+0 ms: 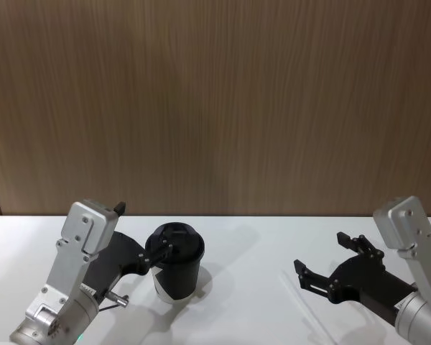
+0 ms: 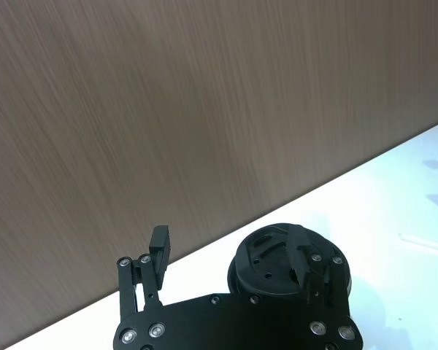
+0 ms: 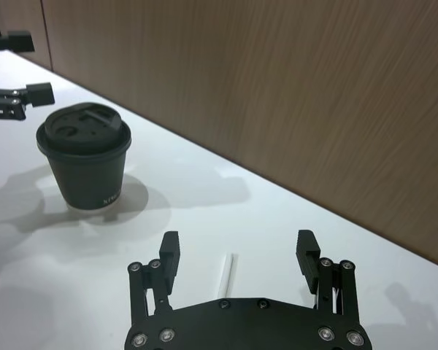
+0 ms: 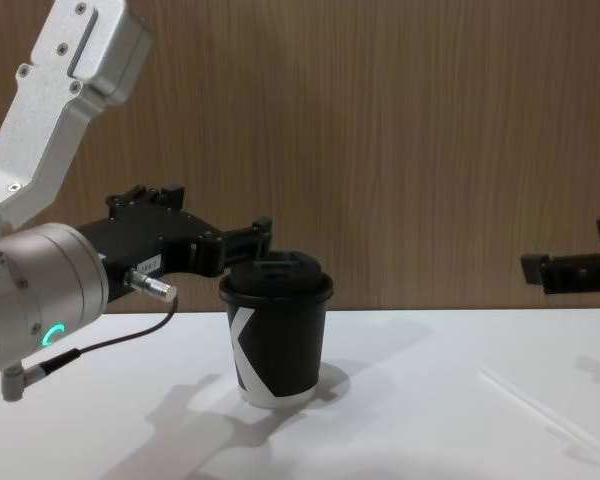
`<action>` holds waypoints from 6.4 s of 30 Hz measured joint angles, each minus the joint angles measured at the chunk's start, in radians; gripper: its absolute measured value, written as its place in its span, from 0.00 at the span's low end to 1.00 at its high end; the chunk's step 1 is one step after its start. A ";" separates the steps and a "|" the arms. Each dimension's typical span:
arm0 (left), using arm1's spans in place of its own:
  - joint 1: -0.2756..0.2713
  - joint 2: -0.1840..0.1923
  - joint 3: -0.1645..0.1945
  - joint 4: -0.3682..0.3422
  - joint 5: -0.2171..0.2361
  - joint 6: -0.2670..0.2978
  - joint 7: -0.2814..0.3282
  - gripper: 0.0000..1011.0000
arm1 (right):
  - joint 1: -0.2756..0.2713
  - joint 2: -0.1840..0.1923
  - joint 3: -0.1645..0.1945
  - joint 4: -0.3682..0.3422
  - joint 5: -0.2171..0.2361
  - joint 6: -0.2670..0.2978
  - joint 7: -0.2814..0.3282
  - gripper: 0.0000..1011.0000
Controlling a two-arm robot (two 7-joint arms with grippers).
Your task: Pick up the straw with one hand, pass it to the other hand, and insert it into the cup.
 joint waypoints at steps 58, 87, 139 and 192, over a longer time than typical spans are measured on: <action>0.000 0.000 0.000 0.000 0.000 0.000 0.000 0.99 | 0.056 -0.070 0.019 -0.036 0.044 0.531 0.011 0.99; 0.000 0.000 0.000 0.000 0.000 0.000 0.000 0.99 | 0.109 -0.133 -0.015 0.096 -0.008 0.475 -0.010 0.99; 0.000 0.000 0.000 0.000 0.000 0.000 0.000 0.99 | 0.104 -0.175 0.001 0.184 -0.049 0.433 0.002 0.99; 0.000 0.000 0.000 0.000 0.000 0.000 0.000 0.99 | 0.103 -0.180 0.000 0.186 -0.105 0.410 0.028 0.00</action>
